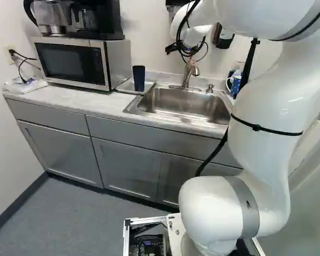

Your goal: Rinse the cup and place it in the tray

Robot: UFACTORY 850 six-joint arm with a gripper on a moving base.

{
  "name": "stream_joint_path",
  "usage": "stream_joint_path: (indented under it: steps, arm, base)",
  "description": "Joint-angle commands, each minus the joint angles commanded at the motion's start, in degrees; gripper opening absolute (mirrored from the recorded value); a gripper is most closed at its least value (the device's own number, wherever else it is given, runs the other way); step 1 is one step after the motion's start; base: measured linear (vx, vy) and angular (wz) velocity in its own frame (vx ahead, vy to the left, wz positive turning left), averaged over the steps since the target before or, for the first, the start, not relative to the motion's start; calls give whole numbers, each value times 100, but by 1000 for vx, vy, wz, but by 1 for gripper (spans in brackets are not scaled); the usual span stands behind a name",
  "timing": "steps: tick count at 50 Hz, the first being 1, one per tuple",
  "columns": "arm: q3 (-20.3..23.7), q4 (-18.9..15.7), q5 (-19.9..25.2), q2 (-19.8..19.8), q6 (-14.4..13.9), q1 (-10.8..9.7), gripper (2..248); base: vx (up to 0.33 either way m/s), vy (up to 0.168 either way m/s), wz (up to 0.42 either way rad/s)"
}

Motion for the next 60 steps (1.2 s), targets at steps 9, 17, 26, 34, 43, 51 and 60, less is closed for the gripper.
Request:
stream_joint_path:
  steps: [9,17,26,34,43,51,60]
  arm:
    - [102,0,-40,94,0,-4,247]
    - [185,0,-24,171,0,-14,247]
    - [276,16,204,256,0,-77,247]
    - [411,16,281,383,0,-170,247]
    - [597,16,281,561,0,-294,247]
    - [753,16,277,712,0,-405,247]
    - [938,16,148,893,0,-528,247]
  base:
    - [0,0,0]
    - [0,0,0]
    - [0,0,0]
    - [0,0,0]
    - [0,0,0]
    - [0,0,0]
    - [0,0,0]
